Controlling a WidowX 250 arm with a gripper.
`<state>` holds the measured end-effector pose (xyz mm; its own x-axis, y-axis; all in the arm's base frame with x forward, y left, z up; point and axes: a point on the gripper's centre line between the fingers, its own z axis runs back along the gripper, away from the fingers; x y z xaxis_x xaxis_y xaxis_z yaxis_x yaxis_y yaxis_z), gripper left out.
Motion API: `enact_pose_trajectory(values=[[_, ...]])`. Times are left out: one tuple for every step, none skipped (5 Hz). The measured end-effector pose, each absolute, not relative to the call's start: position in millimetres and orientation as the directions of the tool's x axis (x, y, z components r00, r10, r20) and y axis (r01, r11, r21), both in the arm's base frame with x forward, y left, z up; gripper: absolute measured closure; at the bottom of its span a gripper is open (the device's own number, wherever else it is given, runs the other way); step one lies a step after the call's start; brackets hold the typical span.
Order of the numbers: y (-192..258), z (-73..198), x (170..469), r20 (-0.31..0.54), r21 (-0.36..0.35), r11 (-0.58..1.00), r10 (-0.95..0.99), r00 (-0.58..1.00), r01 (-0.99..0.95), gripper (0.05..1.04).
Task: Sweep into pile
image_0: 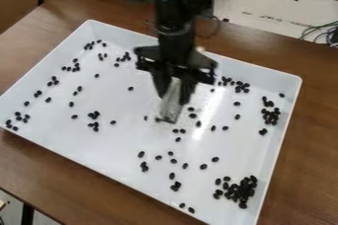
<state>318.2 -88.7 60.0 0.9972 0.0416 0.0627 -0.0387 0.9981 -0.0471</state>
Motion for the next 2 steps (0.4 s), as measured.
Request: enact_pose_trajectory(values=[[-140.8, 43.7, 301.7, -0.003, -0.094, 0.980, -0.178, 0.984, 0.177, 0.732], [-167.4, 24.7, 292.0, -0.073, -0.113, 0.958, -0.272, 0.960, 0.263, 0.732]])
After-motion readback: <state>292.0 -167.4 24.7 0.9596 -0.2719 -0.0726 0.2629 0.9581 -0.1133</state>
